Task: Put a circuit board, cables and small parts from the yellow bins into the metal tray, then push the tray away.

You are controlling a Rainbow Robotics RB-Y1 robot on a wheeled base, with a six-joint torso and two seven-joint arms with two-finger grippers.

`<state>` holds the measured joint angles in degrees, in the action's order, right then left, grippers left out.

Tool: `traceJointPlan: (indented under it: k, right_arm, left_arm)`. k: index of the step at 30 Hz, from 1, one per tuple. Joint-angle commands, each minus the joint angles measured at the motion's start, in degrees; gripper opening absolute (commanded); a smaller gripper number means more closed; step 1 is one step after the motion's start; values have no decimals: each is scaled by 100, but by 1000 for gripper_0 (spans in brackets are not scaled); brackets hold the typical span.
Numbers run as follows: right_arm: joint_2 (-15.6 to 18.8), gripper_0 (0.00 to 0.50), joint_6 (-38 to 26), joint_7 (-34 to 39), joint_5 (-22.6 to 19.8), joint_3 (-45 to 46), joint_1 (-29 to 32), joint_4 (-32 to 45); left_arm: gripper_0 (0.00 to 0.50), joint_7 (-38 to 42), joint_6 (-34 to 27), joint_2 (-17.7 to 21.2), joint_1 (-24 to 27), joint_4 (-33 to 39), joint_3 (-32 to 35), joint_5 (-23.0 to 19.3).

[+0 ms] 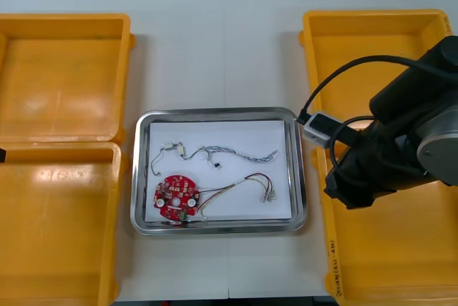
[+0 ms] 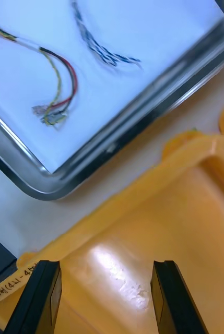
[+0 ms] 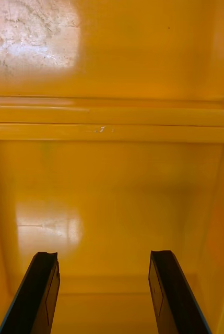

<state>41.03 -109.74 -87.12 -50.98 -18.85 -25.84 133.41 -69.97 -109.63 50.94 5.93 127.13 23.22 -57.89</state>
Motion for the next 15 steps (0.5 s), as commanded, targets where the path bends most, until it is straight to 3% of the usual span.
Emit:
traceJointPlan:
  k: [1, 15]
  right_arm:
    - [-289, 500, -26, -349, 229, -505, -431, 133]
    - [-1176, 500, 40, -727, 800, -1797, -1108, -421]
  left_arm:
    - [500, -298, -37, 188, -136, 154, 192, -73]
    - [500, -281, -37, 188, -145, 181, 201, -47]
